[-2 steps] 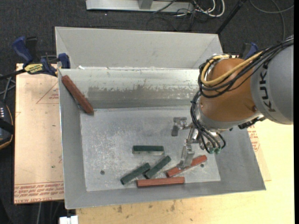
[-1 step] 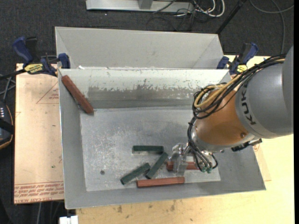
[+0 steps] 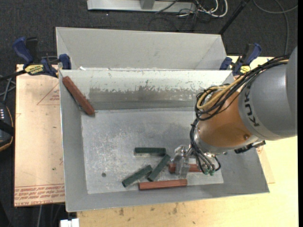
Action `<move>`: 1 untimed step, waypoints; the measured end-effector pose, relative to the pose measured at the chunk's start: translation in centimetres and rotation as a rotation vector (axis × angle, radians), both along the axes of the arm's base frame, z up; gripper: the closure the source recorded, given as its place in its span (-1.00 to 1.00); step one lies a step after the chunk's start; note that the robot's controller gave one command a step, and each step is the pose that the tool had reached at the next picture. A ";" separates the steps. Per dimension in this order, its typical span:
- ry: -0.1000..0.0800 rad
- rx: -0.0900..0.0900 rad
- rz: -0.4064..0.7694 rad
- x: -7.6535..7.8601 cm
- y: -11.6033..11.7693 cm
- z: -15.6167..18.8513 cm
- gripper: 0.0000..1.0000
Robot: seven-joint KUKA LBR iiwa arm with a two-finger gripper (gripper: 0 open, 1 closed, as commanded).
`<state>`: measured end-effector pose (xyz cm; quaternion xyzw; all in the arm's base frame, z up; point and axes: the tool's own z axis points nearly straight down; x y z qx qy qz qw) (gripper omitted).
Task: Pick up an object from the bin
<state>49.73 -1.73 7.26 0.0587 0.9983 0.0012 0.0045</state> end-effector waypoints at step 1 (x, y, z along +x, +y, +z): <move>0.006 -0.001 0.024 1.8 -0.2 14.7 1.00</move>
Offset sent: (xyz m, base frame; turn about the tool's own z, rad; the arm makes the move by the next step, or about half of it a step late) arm 0.0000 0.0000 0.0000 0.0000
